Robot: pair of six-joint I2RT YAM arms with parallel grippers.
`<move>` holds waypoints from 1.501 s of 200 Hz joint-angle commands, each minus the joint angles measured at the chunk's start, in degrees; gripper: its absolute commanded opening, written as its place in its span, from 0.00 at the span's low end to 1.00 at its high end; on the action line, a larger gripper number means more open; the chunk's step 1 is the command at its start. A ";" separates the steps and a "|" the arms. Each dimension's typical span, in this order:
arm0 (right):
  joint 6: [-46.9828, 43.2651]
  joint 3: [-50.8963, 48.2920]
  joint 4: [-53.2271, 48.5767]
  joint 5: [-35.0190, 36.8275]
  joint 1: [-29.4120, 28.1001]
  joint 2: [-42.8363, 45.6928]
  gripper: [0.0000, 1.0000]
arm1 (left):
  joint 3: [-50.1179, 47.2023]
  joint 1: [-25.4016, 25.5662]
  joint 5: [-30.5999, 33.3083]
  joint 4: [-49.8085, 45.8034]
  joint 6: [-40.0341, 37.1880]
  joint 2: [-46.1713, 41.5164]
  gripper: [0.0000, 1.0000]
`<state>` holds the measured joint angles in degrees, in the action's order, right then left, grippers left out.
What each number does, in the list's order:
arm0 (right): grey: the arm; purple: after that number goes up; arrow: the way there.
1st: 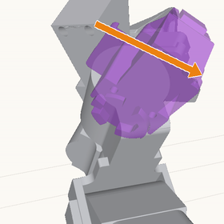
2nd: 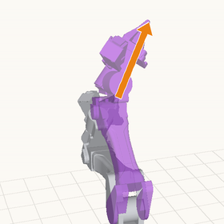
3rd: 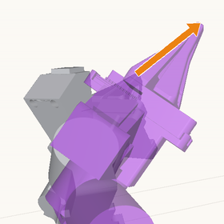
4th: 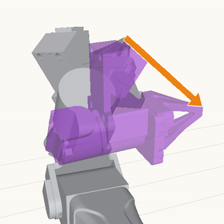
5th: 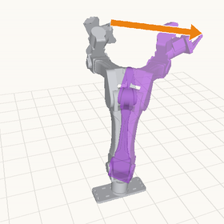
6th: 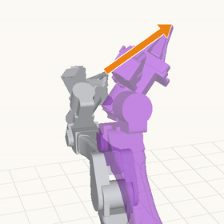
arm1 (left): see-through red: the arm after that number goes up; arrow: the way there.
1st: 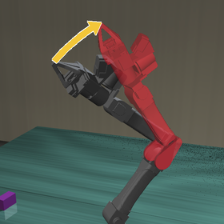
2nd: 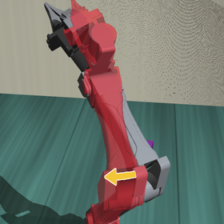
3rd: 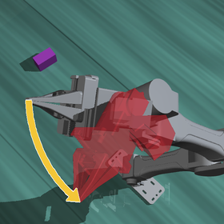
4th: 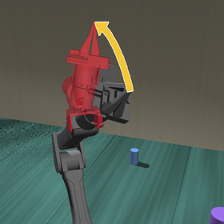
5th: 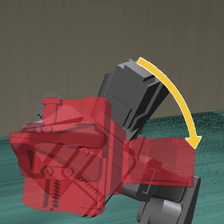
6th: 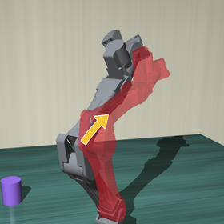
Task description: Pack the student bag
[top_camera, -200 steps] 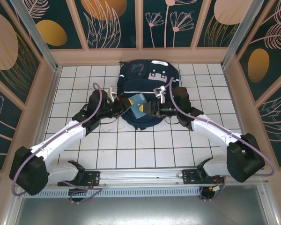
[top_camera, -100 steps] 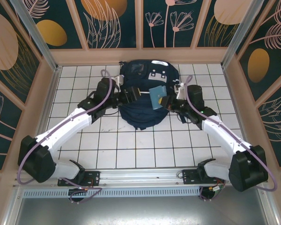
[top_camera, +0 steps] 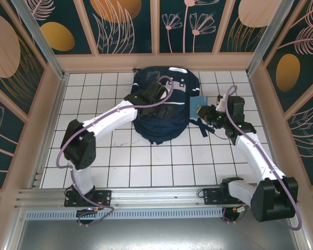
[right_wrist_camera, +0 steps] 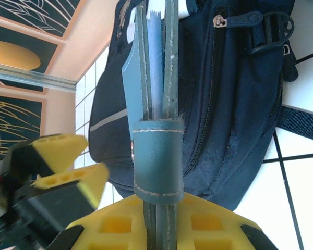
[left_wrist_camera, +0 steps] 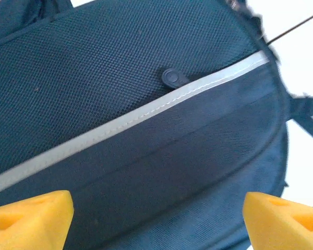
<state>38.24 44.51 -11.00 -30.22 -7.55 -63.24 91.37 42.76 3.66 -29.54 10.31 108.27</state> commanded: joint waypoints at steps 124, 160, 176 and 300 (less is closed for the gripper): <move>1.42 -1.95 -0.07 -3.15 -0.42 1.22 0.12 | 10.01 -0.22 17.20 -2.54 -14.33 3.70 0.77; 5.81 -3.06 1.37 -5.73 -3.99 1.08 0.13 | 10.80 -0.20 18.70 -0.54 -13.44 3.09 0.70; 8.74 -4.10 3.74 -6.60 -6.45 0.98 0.13 | 11.47 -0.12 19.19 -0.01 -12.32 3.50 0.67; 27.80 6.74 19.49 0.10 -12.90 -21.57 0.13 | 3.43 -0.21 17.26 5.34 -16.92 0.22 0.60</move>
<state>61.43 47.53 4.58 -33.91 -20.05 -82.83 98.89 43.20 19.75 -28.75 -2.15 112.09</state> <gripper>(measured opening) 0.131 0.600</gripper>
